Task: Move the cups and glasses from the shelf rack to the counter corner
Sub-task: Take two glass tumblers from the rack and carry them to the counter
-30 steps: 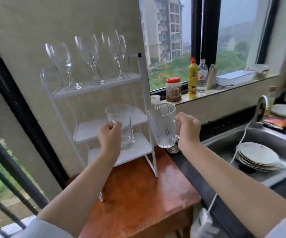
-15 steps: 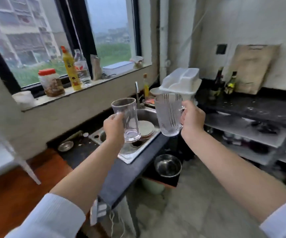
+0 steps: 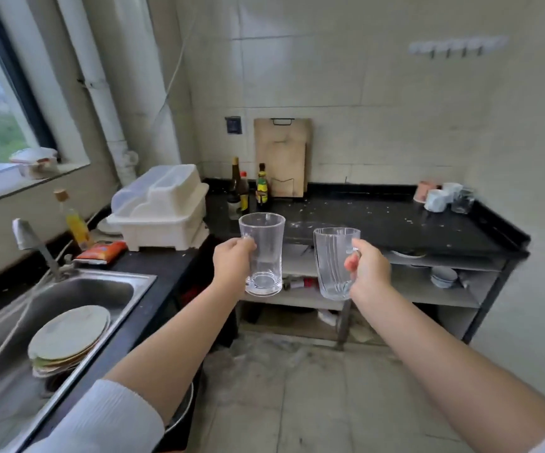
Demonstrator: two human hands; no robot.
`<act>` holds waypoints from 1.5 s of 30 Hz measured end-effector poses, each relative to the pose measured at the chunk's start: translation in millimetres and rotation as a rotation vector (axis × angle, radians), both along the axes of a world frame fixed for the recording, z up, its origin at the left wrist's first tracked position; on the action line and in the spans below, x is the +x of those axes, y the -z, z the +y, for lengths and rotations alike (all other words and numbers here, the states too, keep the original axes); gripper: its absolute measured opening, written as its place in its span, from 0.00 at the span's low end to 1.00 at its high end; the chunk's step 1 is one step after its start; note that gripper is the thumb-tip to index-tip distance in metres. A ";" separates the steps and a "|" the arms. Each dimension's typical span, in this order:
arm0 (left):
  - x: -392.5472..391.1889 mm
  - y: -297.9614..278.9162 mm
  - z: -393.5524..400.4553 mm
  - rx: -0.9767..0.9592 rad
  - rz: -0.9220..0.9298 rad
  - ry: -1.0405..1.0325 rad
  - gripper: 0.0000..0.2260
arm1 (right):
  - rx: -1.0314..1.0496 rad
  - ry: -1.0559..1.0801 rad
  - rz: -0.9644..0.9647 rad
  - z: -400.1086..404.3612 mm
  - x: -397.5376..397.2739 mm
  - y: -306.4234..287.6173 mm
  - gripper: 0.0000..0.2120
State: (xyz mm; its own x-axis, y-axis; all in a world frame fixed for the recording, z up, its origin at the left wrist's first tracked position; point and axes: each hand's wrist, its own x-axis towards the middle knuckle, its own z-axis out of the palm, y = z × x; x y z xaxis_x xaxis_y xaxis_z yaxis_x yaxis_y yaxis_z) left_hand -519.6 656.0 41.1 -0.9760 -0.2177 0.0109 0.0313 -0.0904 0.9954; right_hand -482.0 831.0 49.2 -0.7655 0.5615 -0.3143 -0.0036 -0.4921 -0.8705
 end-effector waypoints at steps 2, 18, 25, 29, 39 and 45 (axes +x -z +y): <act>-36.1 0.1 39.9 0.002 -0.016 0.064 0.17 | -0.012 0.070 0.013 35.8 -24.8 0.3 0.17; -290.5 -12.7 304.6 -0.171 -0.044 0.560 0.20 | 0.033 0.260 -0.066 289.9 -193.9 12.5 0.14; -342.0 21.0 443.6 -0.256 -0.138 0.668 0.20 | -0.007 0.343 -0.118 412.8 -224.5 38.1 0.08; -375.7 30.6 530.8 -0.296 -0.161 0.660 0.18 | 0.032 0.327 -0.174 497.0 -244.4 51.7 0.11; -452.3 60.8 692.4 -0.488 -0.253 0.659 0.10 | 0.088 0.306 -0.350 653.3 -302.0 101.1 0.11; -504.3 76.3 740.8 -0.701 -0.434 0.778 0.17 | 0.007 0.241 -0.370 714.7 -355.7 128.7 0.07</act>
